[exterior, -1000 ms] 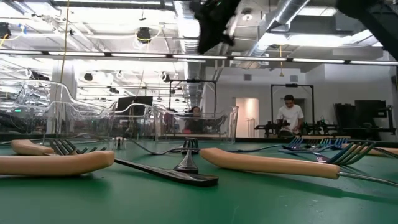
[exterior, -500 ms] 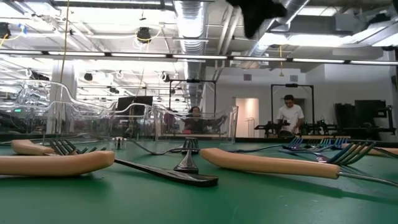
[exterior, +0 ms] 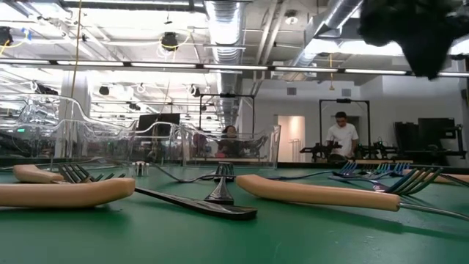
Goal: Sort silverware by color (type)
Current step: Put the yellow fork into the top right transparent bin
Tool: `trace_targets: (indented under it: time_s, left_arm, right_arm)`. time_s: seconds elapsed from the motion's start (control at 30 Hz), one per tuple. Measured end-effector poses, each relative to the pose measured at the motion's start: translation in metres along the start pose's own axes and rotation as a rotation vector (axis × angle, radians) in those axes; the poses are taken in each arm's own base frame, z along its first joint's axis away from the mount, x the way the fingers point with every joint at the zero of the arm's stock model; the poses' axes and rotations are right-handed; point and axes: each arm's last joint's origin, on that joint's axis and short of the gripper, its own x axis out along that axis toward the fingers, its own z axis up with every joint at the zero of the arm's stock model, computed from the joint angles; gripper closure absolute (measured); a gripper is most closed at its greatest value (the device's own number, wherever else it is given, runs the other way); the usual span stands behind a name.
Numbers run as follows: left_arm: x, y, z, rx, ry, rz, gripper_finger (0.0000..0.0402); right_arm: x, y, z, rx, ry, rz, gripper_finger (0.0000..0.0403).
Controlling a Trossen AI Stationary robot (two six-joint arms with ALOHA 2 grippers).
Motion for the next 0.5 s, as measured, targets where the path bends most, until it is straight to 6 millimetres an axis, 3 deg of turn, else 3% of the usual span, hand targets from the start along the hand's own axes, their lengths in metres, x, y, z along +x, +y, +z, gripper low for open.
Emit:
trace_targets:
  time_s: [0.23, 0.5]
  left_arm:
    - [0.000, -0.001, 0.001, -0.011, -0.011, -0.005, 0.0168]
    - [0.000, -0.001, 0.001, -0.013, -0.011, -0.005, 0.0168]
  right_arm:
    - [0.043, -0.011, -0.008, 0.060, 0.025, 0.056, 0.0150]
    - [0.081, -0.010, -0.012, 0.054, 0.037, -0.029, 0.0139]
